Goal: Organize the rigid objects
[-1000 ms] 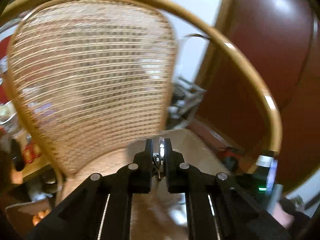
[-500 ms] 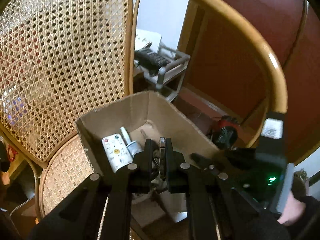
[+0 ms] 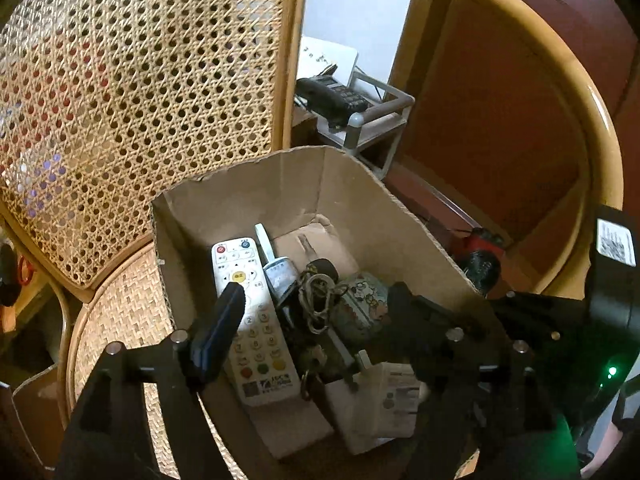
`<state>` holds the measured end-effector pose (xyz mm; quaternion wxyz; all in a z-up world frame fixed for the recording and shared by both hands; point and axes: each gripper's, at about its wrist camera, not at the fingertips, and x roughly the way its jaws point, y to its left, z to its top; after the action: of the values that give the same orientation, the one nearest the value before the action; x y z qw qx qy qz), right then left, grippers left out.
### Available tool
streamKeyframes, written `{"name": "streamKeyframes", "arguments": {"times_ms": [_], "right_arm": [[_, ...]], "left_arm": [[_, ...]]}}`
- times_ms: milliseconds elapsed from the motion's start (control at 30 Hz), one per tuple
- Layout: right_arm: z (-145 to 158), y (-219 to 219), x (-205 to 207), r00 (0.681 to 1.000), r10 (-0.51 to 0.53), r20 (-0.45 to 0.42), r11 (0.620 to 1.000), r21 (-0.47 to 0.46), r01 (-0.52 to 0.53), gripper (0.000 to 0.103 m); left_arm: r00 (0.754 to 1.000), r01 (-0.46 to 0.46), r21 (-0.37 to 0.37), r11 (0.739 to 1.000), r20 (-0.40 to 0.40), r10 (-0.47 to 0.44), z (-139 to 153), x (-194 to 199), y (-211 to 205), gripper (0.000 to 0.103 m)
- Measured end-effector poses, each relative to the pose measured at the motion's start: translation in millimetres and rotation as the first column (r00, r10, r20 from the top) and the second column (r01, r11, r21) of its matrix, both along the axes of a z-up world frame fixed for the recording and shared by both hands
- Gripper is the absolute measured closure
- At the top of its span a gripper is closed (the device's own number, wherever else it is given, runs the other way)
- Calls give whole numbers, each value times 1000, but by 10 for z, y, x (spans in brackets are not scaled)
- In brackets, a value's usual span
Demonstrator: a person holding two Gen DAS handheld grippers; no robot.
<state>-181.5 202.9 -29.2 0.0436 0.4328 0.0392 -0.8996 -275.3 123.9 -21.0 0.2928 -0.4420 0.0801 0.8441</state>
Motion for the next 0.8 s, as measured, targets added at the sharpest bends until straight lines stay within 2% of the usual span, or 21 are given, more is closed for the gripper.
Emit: {"name": "streamKeyframes", "arguments": {"times_ms": [133, 300, 400, 533, 633, 700, 767, 800], "right_arm": [[-1, 7, 6, 1000, 2, -1, 1000, 0, -2, 99], [-5, -7, 4, 1000, -4, -1, 1000, 2, 4, 99], [-10, -7, 5, 1000, -8, -2, 1000, -2, 8, 99], [-8, -21, 3, 1000, -12, -10, 1000, 2, 12, 98], [-2, -17, 32, 999, -27, -37, 1000, 0, 27, 97], [1, -5, 39, 998, -33, -50, 999, -9, 33, 86], [4, -10, 50, 998, -31, -61, 999, -15, 30, 57], [7, -11, 58, 997, -32, -67, 999, -16, 31, 49]], "left_arm": [[999, -11, -19, 1000, -42, 10, 49, 53, -34, 17], [996, -41, 36, 998, -73, 44, 226, 155, -243, 13], [993, -78, 59, 995, -84, 83, 314, 250, -450, 2], [981, -155, 83, 984, -103, 163, 350, 460, -796, 1], [972, -208, 55, 977, -101, 213, 271, 582, -1013, 1], [965, -240, 28, 970, -102, 241, 202, 656, -1114, 1], [952, -277, -2, 961, -133, 274, 186, 778, -1221, 1], [944, -298, -14, 954, -152, 293, 180, 816, -1259, 1]]}}
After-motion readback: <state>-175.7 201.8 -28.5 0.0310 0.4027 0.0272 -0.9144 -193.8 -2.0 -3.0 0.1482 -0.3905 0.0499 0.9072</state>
